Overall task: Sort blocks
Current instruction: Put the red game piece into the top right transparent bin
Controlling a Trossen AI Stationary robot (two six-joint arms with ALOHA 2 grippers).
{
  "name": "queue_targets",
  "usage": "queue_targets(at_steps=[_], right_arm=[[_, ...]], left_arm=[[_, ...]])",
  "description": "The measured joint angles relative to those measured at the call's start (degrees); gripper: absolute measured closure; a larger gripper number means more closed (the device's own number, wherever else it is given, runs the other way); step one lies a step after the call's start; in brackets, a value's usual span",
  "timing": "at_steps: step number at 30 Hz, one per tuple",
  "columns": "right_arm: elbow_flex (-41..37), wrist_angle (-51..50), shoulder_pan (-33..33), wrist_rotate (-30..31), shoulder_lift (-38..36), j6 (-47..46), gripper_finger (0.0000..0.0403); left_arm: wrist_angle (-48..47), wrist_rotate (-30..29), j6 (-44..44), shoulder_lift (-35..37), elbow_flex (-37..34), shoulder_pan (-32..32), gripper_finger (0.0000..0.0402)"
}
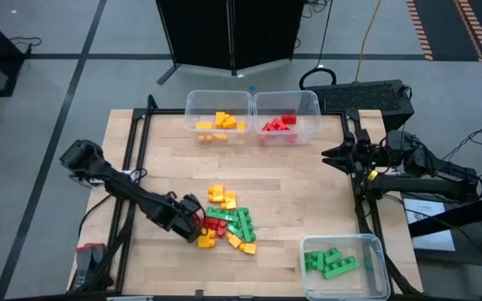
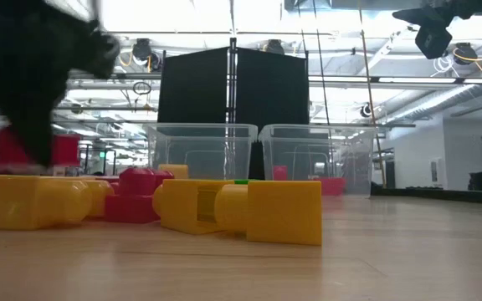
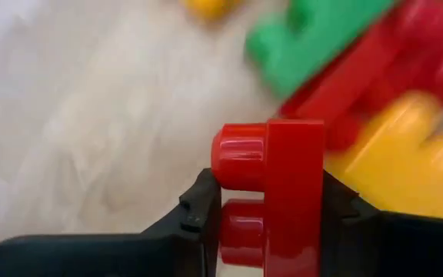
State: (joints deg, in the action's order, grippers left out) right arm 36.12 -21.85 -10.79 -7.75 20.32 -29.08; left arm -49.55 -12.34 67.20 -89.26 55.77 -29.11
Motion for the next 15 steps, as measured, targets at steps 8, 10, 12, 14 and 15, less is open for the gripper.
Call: queue_targets(at_steps=[8,10,12,14,15], right_arm=[[0.0,0.18,-0.02,0.03,-0.02,0.29,0.0259],[0.0,0.2,-0.02,0.05,0.0,0.32,0.0259],[0.0,0.23,0.0,0.07,0.0,0.31,0.0259],[0.0,0.25,-0.01,0.08,0.0,0.3,0.0259],[0.0,0.27,0.0,0.12,0.0,0.29,0.0259]], left_arm=[[-4.64,-12.11,-3.44,4.65,7.26,8.99,0.0297],[-2.63,-14.93,-7.69,4.9,9.15,12.47,0.0297],[1.26,-16.68,-14.36,4.84,10.87,16.15,0.0297],[7.2,-17.71,-21.85,4.85,12.34,19.83,0.0298],[10.93,-17.86,-25.44,4.9,12.7,21.72,0.0298]])
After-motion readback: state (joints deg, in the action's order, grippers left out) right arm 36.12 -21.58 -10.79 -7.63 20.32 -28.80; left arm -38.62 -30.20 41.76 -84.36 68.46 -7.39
